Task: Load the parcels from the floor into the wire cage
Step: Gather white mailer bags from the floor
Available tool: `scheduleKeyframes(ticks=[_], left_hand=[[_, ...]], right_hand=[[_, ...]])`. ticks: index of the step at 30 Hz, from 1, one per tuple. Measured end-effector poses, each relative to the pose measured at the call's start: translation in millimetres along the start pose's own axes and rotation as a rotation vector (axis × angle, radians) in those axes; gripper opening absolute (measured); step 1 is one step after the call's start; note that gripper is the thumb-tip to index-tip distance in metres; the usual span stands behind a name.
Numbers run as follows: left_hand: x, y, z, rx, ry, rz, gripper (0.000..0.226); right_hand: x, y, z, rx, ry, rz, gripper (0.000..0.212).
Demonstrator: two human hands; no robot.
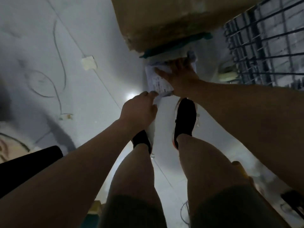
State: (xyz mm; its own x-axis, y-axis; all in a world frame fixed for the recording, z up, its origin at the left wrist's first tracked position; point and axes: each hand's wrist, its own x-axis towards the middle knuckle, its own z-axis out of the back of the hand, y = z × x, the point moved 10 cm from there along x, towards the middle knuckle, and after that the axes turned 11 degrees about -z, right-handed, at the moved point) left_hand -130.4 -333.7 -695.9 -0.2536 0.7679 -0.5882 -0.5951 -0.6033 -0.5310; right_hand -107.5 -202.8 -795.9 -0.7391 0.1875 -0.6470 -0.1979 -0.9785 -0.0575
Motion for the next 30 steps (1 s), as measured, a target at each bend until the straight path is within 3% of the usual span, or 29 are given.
scheduleKeyframes(ticks=[4,7,11,15,23,30], left_hand=[[35,33,-32,-0.038,-0.004,0.041,0.047],[45,45,-44,-0.043,0.026,0.051,0.048],[33,47,-31,-0.049,0.034,0.096,0.048],[1,30,14,-0.065,0.001,0.127,0.047],[-124,-30,163,-0.133,-0.125,0.263,0.044],[-285,-99,279,-0.25,-0.342,0.487,0.042]], right_hand=[[50,-5,-37,-0.025,-0.067,0.049,0.131],[74,-12,-46,-0.018,-0.066,0.007,0.128],[70,-21,-26,-0.004,-0.012,-0.125,0.122],[29,-12,20,0.01,0.087,-0.097,0.121],[-113,33,206,0.286,0.235,-0.039,0.087],[-241,89,389,0.255,0.248,0.143,0.063]])
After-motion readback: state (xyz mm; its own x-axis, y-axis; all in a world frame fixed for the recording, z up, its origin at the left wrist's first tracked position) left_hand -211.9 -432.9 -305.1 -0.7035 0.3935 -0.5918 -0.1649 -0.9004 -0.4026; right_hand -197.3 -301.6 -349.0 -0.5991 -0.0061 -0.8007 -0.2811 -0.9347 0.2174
